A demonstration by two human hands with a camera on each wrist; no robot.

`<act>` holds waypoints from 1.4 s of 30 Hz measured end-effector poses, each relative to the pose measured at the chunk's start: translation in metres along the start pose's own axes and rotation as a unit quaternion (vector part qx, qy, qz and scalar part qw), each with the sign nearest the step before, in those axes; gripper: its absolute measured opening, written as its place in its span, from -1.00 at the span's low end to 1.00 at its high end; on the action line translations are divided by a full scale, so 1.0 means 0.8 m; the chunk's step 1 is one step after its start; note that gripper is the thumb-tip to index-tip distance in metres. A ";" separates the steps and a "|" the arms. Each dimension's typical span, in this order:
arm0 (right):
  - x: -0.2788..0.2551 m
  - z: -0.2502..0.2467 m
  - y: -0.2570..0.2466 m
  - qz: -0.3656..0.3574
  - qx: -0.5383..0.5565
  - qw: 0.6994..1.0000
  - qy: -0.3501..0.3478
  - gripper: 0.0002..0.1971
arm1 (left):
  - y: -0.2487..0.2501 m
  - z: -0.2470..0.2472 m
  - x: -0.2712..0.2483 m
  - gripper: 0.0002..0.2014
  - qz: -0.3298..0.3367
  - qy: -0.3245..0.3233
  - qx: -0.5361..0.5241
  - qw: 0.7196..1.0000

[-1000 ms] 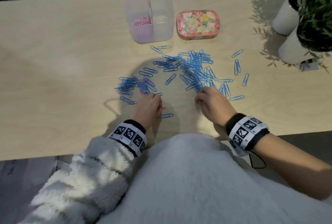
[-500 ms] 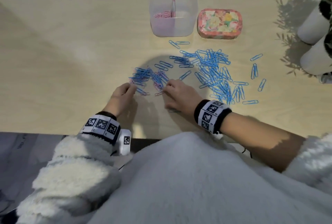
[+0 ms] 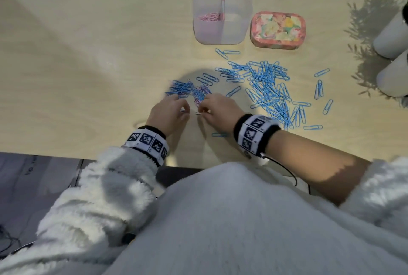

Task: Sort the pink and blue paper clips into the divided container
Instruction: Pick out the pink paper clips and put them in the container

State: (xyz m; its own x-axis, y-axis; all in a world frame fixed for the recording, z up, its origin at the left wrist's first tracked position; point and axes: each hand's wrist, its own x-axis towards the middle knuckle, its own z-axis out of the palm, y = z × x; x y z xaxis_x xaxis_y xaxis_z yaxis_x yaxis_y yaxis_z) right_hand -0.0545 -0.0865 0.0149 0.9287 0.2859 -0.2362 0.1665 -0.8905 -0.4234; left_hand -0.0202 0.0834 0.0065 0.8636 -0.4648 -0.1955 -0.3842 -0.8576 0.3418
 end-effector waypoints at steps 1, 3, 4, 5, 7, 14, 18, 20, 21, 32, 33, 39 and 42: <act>0.008 0.003 -0.004 0.004 -0.002 1.000 -0.009 -0.80 | 0.003 0.002 0.002 -0.85 -0.001 -0.003 0.011 1.000; 0.014 0.007 -0.006 0.019 0.000 0.999 -0.034 -0.82 | 0.007 0.004 0.006 -0.86 -0.009 -0.024 0.016 1.000; 0.012 0.007 -0.004 0.027 0.007 0.999 -0.045 -0.84 | 0.007 0.005 0.007 -0.86 -0.016 -0.034 0.013 0.999; 0.009 0.008 -0.001 0.035 0.017 0.998 -0.053 -0.85 | 0.007 0.007 0.008 -0.85 -0.023 -0.042 0.007 0.999; -0.001 0.008 0.007 0.045 0.029 0.997 -0.058 -0.87 | 0.007 0.009 0.008 -0.84 -0.027 -0.049 -0.010 0.998; -0.011 -0.009 0.027 0.087 0.107 0.990 -0.018 -0.91 | 0.008 0.005 0.014 -0.88 -0.082 -0.044 -0.213 0.973; 0.023 -0.028 0.032 0.221 0.338 0.912 0.070 -0.83 | 0.013 -0.009 0.019 -0.90 -0.129 0.012 -0.410 0.903; 0.041 -0.029 0.030 0.225 0.320 0.918 0.067 -0.84 | 0.015 -0.013 0.025 -0.85 -0.178 0.017 -0.478 0.860; 0.048 -0.028 0.028 0.219 0.284 0.931 0.065 -0.85 | 0.016 -0.013 0.029 -0.79 -0.214 0.002 -0.518 0.828; 0.045 -0.028 0.067 0.236 0.289 0.925 0.069 -0.76 | 0.007 0.010 0.033 -0.80 -0.130 -0.029 -0.287 0.949; 0.040 -0.033 0.075 0.245 0.296 0.919 0.089 -0.76 | 0.006 0.011 0.032 -0.85 -0.127 -0.022 -0.271 0.954; 0.023 -0.033 0.084 0.262 0.168 0.939 0.147 -0.91 | 0.021 0.012 0.026 -0.89 -0.046 -0.003 -0.171 0.984; 0.033 -0.024 0.059 0.217 0.113 0.962 0.120 -0.88 | 0.024 0.013 0.026 -0.92 -0.015 -0.001 -0.106 0.994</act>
State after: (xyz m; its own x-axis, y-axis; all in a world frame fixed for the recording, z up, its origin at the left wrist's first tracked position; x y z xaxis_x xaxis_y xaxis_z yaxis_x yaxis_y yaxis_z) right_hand -0.0154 -0.1278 0.0056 0.9490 -0.2094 -0.2355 -0.3048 -0.7998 -0.5171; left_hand -0.0133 0.0552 -0.0003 0.8726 -0.4408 -0.2105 -0.2813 -0.8057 0.5212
